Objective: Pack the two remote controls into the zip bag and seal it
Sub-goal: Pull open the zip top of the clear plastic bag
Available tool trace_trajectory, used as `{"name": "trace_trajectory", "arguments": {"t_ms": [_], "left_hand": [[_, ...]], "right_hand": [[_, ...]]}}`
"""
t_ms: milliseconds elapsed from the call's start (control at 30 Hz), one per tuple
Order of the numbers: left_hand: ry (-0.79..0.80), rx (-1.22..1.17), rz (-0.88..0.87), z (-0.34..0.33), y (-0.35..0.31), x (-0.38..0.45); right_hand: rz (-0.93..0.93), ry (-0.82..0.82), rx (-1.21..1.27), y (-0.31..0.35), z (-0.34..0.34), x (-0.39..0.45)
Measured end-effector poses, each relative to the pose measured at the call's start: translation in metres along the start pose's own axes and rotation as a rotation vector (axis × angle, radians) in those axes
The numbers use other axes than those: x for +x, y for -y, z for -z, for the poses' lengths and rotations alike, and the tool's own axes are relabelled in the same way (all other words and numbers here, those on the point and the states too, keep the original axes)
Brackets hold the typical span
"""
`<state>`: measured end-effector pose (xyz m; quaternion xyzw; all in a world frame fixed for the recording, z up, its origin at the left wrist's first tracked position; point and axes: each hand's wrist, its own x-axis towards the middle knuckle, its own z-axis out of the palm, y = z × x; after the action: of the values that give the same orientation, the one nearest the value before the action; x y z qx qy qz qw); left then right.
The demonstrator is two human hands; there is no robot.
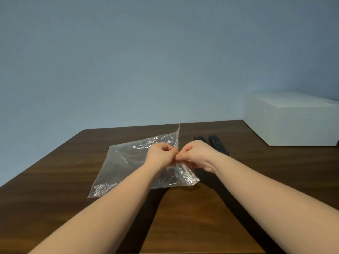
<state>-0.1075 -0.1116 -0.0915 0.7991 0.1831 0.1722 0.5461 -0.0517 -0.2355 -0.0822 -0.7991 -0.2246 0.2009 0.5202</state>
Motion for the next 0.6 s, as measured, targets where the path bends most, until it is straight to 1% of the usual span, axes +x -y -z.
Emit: {"name": "trace_trajectory", "arguments": {"t_ms": [133, 233, 333, 400, 500, 600], "left_hand": [[0.053, 0.022, -0.040, 0.001, 0.002, 0.004], [0.054, 0.155, -0.144, 0.002, 0.007, 0.007], [0.064, 0.196, -0.183, 0.003, 0.009, 0.009], [0.083, 0.213, -0.214, 0.004, 0.010, 0.010], [0.103, 0.245, -0.265, 0.004, 0.011, 0.011], [0.082, 0.303, -0.297, 0.004, 0.013, 0.014]], "right_hand": [[-0.050, 0.074, 0.129, -0.004, 0.005, 0.003], [-0.108, 0.042, 0.175, -0.008, 0.005, 0.007], [-0.113, -0.010, 0.109, -0.010, 0.002, 0.010], [-0.101, -0.020, 0.125, -0.010, 0.000, 0.012], [-0.090, 0.006, 0.187, -0.008, 0.001, 0.013], [-0.119, 0.071, 0.261, -0.007, 0.003, 0.012]]}}
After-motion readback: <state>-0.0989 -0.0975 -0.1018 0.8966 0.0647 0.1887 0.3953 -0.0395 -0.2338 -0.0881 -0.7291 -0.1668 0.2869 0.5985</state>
